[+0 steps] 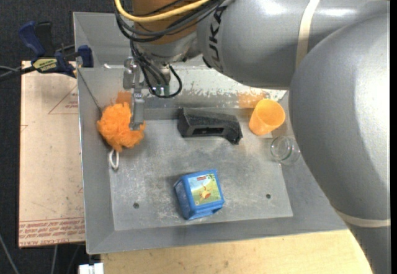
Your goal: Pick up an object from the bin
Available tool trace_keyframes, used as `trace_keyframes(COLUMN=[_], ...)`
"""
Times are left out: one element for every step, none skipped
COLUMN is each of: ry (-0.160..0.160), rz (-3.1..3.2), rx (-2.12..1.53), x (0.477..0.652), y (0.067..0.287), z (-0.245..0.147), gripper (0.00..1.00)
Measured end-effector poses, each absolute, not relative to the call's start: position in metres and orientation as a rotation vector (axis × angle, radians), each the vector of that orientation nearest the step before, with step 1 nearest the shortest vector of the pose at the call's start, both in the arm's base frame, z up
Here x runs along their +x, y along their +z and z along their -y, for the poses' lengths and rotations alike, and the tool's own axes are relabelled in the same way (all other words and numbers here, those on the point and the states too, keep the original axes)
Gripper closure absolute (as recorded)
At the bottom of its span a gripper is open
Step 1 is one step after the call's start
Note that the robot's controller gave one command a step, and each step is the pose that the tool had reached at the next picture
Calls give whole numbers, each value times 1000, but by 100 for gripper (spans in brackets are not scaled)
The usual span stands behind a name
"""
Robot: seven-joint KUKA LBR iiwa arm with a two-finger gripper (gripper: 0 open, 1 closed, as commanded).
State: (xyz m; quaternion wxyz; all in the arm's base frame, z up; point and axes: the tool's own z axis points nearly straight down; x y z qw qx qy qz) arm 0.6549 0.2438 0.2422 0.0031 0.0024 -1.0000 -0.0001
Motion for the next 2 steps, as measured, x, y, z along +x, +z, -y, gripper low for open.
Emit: trace_keyframes(ry=[-3,-4], rz=[3143,3139], rx=[1,169], x=[656,649], y=[248,151], z=[-242,-246], gripper=[0,0])
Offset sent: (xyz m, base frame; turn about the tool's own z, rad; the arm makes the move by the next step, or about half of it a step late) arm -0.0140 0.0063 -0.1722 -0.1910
